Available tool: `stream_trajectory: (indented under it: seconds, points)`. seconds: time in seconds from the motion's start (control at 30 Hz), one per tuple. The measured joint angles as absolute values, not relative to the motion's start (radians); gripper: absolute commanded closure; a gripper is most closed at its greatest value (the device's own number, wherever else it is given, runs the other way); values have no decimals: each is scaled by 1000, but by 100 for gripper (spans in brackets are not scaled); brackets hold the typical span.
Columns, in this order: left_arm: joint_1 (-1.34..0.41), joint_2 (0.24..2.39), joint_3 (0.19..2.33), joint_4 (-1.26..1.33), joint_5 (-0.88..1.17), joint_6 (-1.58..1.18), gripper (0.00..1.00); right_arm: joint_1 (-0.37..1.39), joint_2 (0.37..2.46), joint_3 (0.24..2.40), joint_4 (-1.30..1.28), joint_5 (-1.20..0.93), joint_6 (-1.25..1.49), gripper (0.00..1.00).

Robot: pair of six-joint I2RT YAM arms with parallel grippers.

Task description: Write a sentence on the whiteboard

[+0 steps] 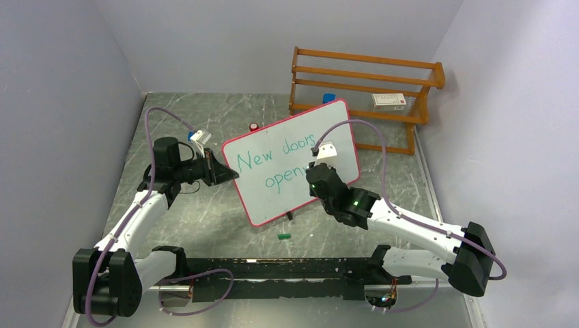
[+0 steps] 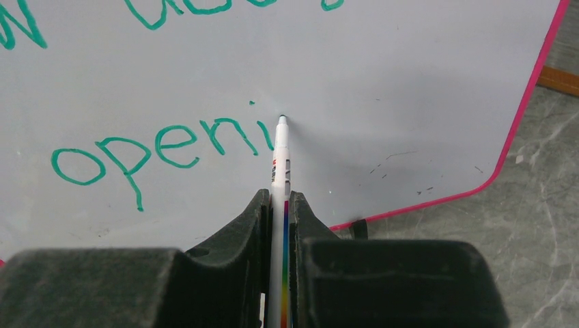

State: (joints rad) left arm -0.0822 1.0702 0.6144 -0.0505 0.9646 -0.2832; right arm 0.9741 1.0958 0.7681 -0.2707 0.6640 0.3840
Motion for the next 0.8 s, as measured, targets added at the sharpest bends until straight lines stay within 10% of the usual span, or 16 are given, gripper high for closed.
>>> stream_trajectory:
  seconds: [0.8]
  points:
    - [-82,1070,614,-52,964,-283,95,957,1094,757,-315,638,408,100]
